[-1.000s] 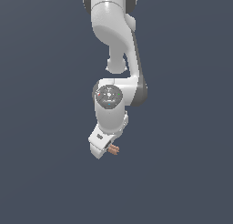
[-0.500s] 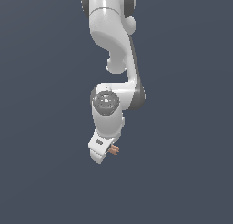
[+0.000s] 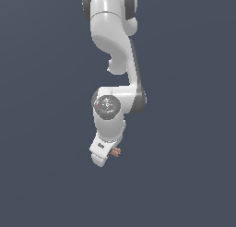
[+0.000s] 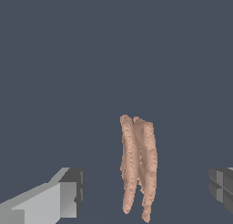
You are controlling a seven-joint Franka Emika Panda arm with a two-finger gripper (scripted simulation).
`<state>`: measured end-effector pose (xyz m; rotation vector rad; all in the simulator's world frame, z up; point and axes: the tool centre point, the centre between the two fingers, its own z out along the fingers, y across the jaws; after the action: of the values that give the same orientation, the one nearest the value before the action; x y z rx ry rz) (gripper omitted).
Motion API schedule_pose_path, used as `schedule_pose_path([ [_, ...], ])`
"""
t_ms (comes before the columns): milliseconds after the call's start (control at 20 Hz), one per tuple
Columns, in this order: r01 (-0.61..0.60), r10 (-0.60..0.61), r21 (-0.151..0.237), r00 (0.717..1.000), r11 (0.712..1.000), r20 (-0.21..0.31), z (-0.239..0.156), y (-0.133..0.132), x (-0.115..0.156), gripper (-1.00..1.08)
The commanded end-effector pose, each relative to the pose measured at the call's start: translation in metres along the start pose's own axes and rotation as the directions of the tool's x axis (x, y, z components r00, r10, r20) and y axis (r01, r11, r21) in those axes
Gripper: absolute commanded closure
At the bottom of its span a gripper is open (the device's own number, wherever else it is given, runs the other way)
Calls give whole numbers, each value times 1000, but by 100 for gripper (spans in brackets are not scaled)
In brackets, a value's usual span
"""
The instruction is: Pick up the object and move it to a goal position.
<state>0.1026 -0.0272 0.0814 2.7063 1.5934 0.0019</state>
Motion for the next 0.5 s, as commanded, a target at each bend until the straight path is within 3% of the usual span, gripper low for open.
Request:
schedule_pose_path([
  [0, 1, -1, 2, 1000, 1000, 1, 12, -1, 0, -92],
  [450, 4, -4, 1, 1000, 1000, 1, 42, -1, 0, -92],
])
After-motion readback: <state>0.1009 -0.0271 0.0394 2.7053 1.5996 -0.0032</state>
